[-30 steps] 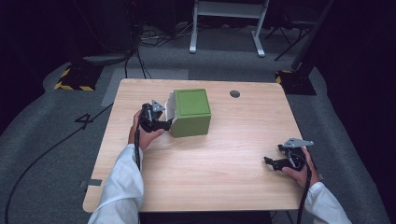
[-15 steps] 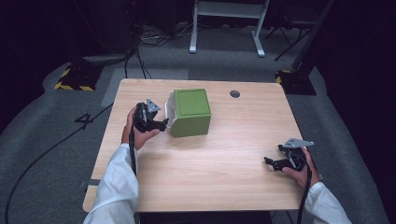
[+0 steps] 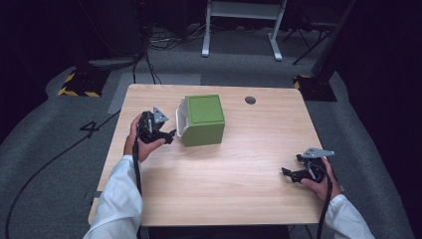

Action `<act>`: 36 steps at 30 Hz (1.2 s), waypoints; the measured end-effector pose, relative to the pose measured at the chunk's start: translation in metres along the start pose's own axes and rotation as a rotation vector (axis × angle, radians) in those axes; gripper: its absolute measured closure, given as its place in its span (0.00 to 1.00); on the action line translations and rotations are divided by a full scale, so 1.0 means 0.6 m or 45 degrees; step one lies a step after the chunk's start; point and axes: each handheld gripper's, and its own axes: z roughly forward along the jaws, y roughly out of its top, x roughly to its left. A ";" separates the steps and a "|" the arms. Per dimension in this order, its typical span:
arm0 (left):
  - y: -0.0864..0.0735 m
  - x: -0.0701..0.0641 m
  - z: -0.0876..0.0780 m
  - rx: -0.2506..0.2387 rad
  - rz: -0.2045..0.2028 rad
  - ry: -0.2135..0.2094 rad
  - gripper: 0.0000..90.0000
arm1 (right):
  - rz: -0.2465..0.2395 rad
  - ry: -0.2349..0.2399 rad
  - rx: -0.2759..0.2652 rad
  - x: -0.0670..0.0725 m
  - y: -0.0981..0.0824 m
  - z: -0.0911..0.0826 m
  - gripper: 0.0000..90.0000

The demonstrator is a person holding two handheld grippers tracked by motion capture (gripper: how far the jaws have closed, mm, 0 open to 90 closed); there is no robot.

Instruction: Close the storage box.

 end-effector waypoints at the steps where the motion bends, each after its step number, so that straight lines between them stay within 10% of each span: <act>1: -0.001 0.000 -0.004 0.000 0.014 -0.002 0.19 | 0.001 0.000 0.000 0.000 0.000 0.000 0.09; 25: -0.064 -0.018 -0.051 0.108 0.162 0.048 0.19 | -0.002 0.000 -0.001 0.000 -0.004 -0.004 0.09; 36: -0.098 -0.045 -0.053 0.147 0.162 -0.047 0.19 | -0.001 0.002 0.000 0.000 -0.005 -0.005 0.09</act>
